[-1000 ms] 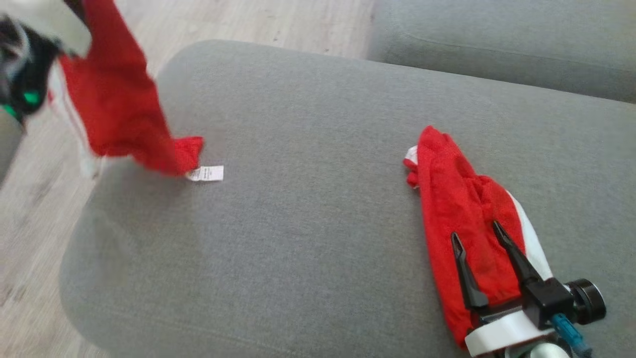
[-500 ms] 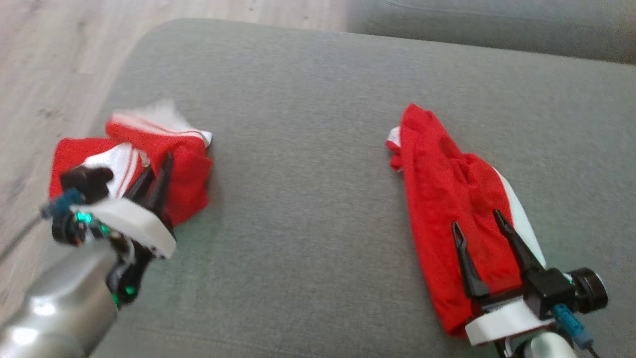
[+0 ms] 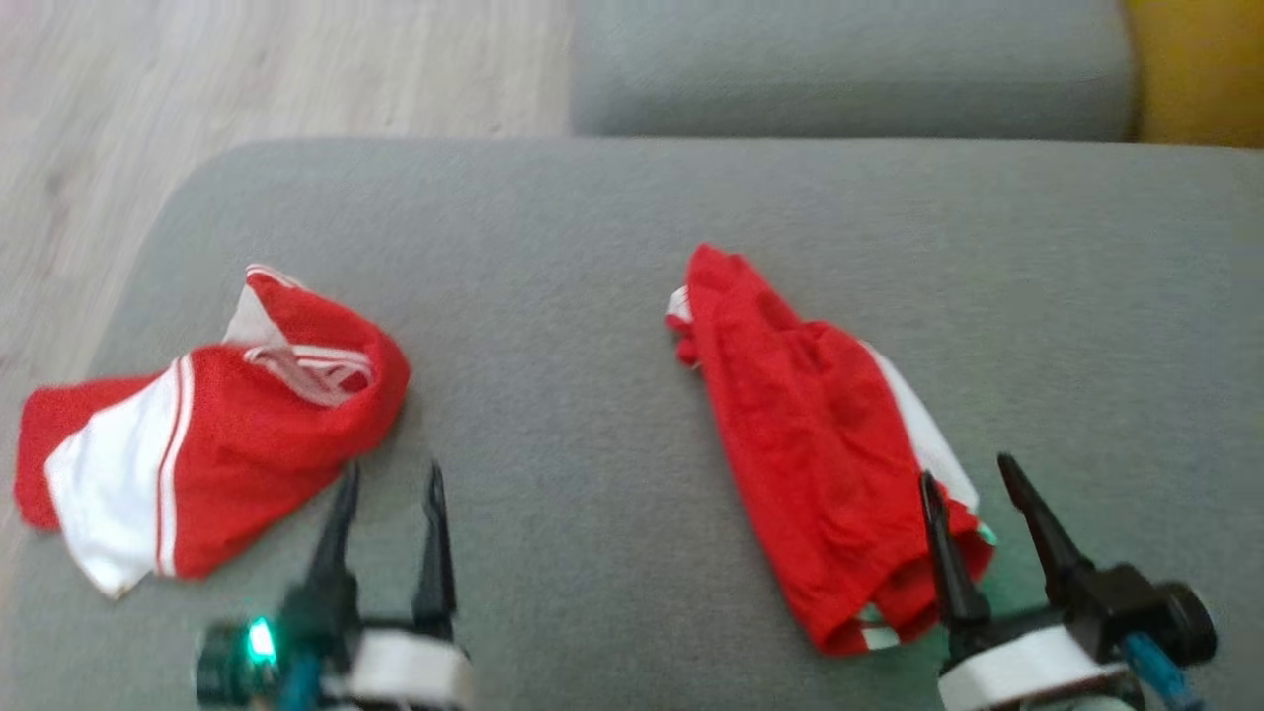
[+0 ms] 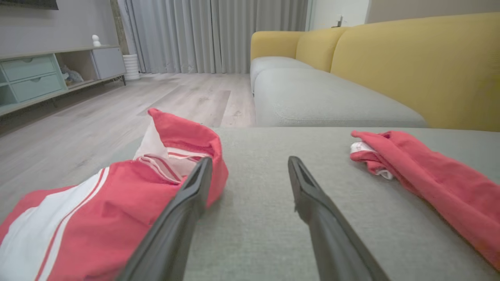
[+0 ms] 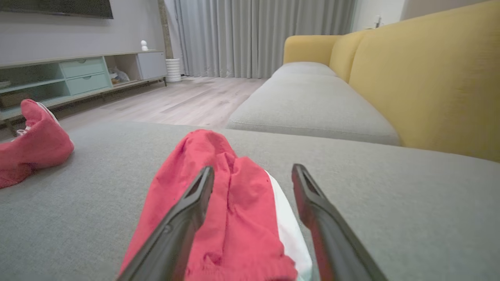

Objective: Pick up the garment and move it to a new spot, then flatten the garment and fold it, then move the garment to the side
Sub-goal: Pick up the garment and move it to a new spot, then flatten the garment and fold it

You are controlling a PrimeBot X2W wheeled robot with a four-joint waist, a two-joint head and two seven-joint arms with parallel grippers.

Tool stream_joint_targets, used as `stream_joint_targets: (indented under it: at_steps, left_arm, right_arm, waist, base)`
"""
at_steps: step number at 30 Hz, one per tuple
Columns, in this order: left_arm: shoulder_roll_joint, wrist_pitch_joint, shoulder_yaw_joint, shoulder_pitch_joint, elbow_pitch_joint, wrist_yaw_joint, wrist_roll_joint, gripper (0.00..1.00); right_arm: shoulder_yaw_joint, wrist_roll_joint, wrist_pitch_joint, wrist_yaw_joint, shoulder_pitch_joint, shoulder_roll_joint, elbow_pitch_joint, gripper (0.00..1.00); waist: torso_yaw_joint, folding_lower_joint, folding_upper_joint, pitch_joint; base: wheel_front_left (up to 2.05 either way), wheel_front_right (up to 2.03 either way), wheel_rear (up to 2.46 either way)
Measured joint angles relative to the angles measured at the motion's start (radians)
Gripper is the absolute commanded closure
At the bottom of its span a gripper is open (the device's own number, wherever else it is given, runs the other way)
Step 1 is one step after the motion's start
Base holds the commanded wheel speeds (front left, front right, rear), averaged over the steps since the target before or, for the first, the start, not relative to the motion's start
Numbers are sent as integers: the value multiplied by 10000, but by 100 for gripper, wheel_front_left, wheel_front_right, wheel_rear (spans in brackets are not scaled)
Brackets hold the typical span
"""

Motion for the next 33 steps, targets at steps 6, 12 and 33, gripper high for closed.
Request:
stream_joint_targets:
  at_steps: [6, 12, 33]
  left_arm:
    - [-1041, 0, 945, 1449, -1191, 46, 1927, 0]
    - [-1732, 0, 1620, 2725, -1674, -295, 3137, 0]
    - [-2242, 0, 2265, 3428, -1676, -692, 4157, 0]
  right_arm:
    - [228, 165, 31, 0, 386, 2, 102, 0]
    - [614, 529, 42, 0, 986, -13, 207, 0]
    - [573, 759, 42, 0, 1333, -50, 362, 0]
  waist:
    - [-494, 1, 0, -495]
    - [-867, 1, 0, -1004]
    - [-952, 3, 0, -1322]
  base:
    - [0, 0, 0]
    - [0, 0, 0]
    - [0, 0, 0]
